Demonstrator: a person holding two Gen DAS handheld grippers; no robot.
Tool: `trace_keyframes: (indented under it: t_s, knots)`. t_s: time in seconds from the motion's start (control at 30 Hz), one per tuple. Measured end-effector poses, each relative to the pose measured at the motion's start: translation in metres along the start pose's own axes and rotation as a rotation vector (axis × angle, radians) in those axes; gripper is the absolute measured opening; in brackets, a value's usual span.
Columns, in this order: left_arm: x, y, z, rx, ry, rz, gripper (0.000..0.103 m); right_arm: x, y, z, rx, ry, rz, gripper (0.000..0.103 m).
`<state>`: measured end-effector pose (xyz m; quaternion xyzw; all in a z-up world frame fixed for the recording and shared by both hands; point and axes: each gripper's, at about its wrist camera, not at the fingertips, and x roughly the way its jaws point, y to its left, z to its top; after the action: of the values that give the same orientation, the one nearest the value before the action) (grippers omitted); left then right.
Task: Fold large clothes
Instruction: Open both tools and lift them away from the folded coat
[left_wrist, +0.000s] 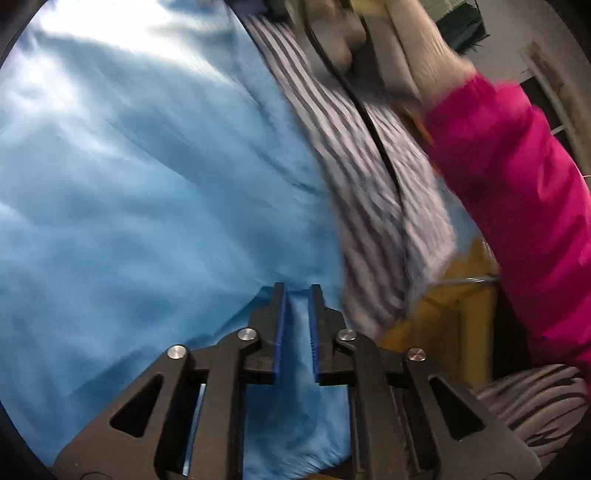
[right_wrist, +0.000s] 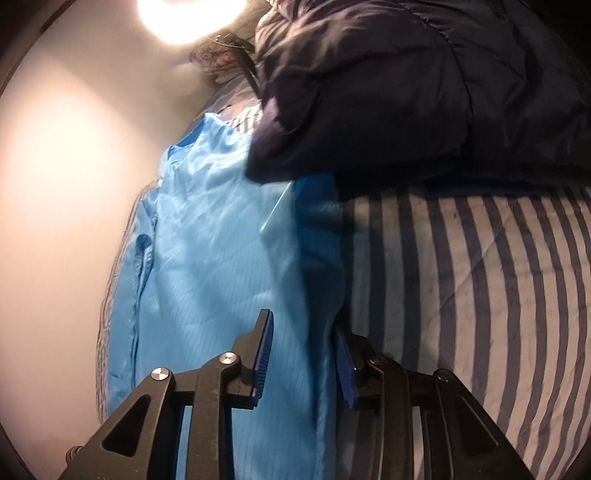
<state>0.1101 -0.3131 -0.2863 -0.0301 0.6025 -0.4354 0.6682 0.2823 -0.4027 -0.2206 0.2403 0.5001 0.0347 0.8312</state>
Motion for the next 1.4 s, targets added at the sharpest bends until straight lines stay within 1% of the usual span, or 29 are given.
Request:
trace_keyframes:
  t_s: [0.03,0.07,0.1,0.17,0.2,0.23,0.3,0.37,0.47,0.57,0.7,0.8,0.87,0.9,0.97,1.07,1.13,1.23,1.27,1.33,1.4]
  knots:
    - [0.001,-0.007,-0.004,0.03,-0.016,-0.001,0.025,0.001,-0.001,0.002,-0.001,0.0,-0.004,0.033]
    - [0.0,-0.013,-0.006,0.069,-0.027,0.006,0.035,0.003,-0.002,0.005,-0.002,0.0,-0.005,0.033]
    - [-0.002,-0.018,-0.009,0.092,-0.031,0.012,0.038,0.005,-0.002,0.007,-0.004,-0.001,-0.005,0.032]
    - [-0.006,-0.023,-0.011,0.097,-0.038,0.028,0.038,0.01,0.001,0.01,-0.016,0.002,-0.003,0.023]
    - [-0.009,-0.023,-0.011,0.092,-0.043,0.025,0.038,0.01,0.002,0.01,-0.022,0.006,-0.009,0.01]
    - [-0.012,-0.025,-0.012,0.089,-0.053,0.034,0.038,0.012,0.006,0.01,-0.033,0.011,-0.032,0.003]
    - [-0.02,-0.027,-0.013,0.103,-0.086,0.058,0.038,0.008,0.012,0.01,-0.052,0.007,-0.048,0.001]
    - [-0.026,-0.023,-0.017,0.106,-0.1,0.09,0.038,0.0,0.018,0.009,-0.067,-0.005,-0.048,0.0]
    - [-0.022,-0.009,-0.024,0.061,-0.054,0.076,0.038,-0.003,0.037,0.012,-0.067,-0.023,-0.063,0.0]
    - [-0.029,-0.001,-0.032,0.033,-0.045,0.049,0.038,-0.008,0.054,0.013,-0.044,-0.026,-0.065,0.0]
    - [-0.073,0.0,-0.04,0.027,-0.111,0.025,0.038,-0.014,0.086,0.016,-0.055,-0.039,-0.069,0.0]
    - [-0.123,0.01,-0.052,0.009,-0.19,0.023,0.038,-0.019,0.111,0.019,-0.061,-0.049,-0.073,0.0]
    - [-0.156,0.02,-0.062,0.0,-0.246,0.047,0.038,-0.019,0.13,0.021,-0.078,-0.051,-0.085,0.0]
    - [-0.164,0.023,-0.067,-0.002,-0.263,0.06,0.038,-0.017,0.138,0.021,-0.083,-0.05,-0.092,0.0]
    - [-0.193,0.035,-0.08,-0.011,-0.315,0.108,0.038,-0.015,0.154,0.022,-0.096,-0.049,-0.111,0.0]
    - [-0.227,0.053,-0.097,-0.041,-0.376,0.144,0.038,-0.003,0.18,0.024,-0.109,-0.045,-0.142,0.0]
    - [-0.244,0.062,-0.104,-0.067,-0.414,0.158,0.038,0.015,0.201,0.025,-0.123,-0.036,-0.167,0.0]
    - [-0.26,0.071,-0.118,-0.092,-0.46,0.176,0.038,0.037,0.221,0.025,-0.133,-0.012,-0.186,0.0]
    - [-0.262,0.074,-0.115,-0.099,-0.467,0.18,0.038,0.048,0.231,0.026,-0.142,-0.005,-0.198,0.0]
    - [-0.272,0.087,-0.121,-0.124,-0.484,0.18,0.038,0.07,0.247,0.025,-0.166,0.006,-0.222,0.0]
    - [-0.28,0.101,-0.124,-0.144,-0.493,0.183,0.038,0.092,0.258,0.025,-0.168,0.027,-0.224,0.0]
